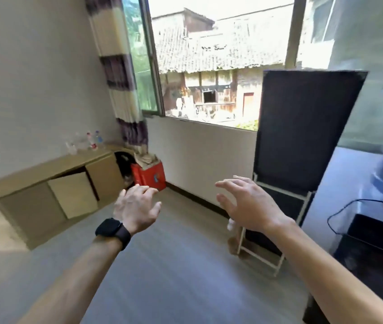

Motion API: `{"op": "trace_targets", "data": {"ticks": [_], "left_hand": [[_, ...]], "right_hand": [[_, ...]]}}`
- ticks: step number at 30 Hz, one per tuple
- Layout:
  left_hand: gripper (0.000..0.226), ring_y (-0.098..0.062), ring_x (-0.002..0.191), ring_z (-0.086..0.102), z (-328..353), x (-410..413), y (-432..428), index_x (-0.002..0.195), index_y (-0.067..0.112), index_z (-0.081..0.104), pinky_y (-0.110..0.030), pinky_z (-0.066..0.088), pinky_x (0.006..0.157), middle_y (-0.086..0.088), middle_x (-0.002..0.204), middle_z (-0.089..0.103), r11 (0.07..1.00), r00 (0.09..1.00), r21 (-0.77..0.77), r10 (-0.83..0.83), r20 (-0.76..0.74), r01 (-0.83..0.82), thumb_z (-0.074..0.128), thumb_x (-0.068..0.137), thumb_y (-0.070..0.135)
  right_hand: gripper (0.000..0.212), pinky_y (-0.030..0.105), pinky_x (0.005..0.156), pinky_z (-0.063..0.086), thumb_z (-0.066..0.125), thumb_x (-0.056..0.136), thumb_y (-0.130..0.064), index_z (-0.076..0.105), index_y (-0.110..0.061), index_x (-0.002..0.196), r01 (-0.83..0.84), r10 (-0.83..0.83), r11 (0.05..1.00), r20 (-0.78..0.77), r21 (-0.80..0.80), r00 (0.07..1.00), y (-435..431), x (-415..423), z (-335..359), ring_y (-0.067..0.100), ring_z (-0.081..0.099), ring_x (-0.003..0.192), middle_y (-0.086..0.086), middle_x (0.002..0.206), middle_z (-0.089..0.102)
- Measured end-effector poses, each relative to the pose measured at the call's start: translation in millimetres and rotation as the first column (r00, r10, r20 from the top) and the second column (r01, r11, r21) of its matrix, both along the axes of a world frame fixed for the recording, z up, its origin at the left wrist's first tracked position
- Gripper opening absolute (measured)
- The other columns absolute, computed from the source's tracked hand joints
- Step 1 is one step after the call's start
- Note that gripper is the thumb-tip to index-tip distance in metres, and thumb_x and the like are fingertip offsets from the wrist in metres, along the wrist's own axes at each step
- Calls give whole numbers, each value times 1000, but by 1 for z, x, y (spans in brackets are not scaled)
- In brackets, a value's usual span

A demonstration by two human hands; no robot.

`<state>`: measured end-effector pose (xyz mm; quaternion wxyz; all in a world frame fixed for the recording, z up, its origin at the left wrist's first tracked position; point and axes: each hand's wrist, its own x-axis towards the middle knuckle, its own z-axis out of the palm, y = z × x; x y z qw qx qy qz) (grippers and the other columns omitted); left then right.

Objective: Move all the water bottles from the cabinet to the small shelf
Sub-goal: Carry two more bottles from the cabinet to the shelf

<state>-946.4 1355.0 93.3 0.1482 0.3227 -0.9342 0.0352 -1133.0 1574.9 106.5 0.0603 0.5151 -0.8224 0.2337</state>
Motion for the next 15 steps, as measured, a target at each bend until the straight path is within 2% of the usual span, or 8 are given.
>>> {"op": "trace_targets", "data": {"ticks": [3, 10, 15], "left_hand": [[45, -21, 138, 36, 19, 4, -53, 134, 29, 54, -43, 26, 111, 2, 144, 50, 990, 991, -36, 136, -13, -136, 49, 93, 47], [61, -21, 148, 19, 50, -7, -136, 151, 34, 27, -46, 16, 118, 2, 159, 26, 924, 924, -40, 382, 29, -381, 38, 95, 55], [60, -21, 146, 24, 63, -36, -180, 150, 36, 32, -45, 20, 115, 2, 157, 31, 881, 882, -64, 464, -88, -469, 43, 93, 54]], "right_hand": [[43, 33, 116, 29, 39, 101, -52, 45, -41, 142, -120, 120, 993, -56, -8, 991, -72, -18, 19, 13, 28, 144, -15, 147, 48], [41, 34, 117, 29, 39, 100, -52, 46, -43, 140, -306, 297, 949, -111, -77, 948, -196, -72, 48, 15, 33, 143, -17, 145, 49], [44, 37, 114, 34, 37, 100, -54, 47, -41, 141, -370, 356, 923, -127, -106, 926, -265, -120, 54, 13, 33, 142, -18, 147, 48]]}}
